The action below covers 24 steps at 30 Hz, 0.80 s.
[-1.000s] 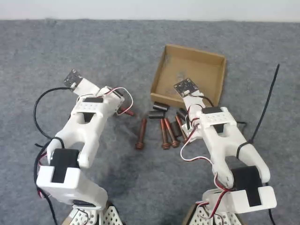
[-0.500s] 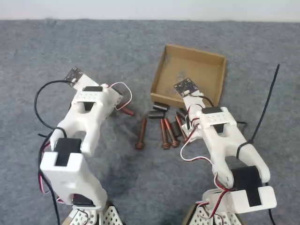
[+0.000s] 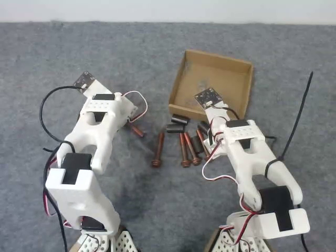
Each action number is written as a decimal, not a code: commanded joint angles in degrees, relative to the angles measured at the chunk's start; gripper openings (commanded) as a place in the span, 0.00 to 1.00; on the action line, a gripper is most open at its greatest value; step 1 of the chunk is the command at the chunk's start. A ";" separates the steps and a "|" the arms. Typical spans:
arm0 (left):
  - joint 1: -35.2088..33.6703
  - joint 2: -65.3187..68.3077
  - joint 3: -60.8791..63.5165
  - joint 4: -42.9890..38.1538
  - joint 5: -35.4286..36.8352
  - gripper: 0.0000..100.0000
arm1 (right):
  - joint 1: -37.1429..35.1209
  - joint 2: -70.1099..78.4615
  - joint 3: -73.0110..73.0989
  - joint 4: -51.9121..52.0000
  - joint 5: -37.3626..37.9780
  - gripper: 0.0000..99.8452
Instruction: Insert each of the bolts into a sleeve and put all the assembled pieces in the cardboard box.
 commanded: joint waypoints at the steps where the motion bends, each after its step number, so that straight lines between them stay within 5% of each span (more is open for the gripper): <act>1: -0.70 -3.34 -0.31 0.53 -4.66 0.01 | 0.75 -0.40 -2.73 0.22 0.97 0.01; 18: -0.18 -14.86 9.71 0.44 -45.98 0.01 | 8.31 -5.32 -2.64 4.79 -5.19 0.01; 24: -0.18 -14.86 9.63 0.35 -47.74 0.01 | 12.35 -14.29 3.25 4.09 -9.41 0.01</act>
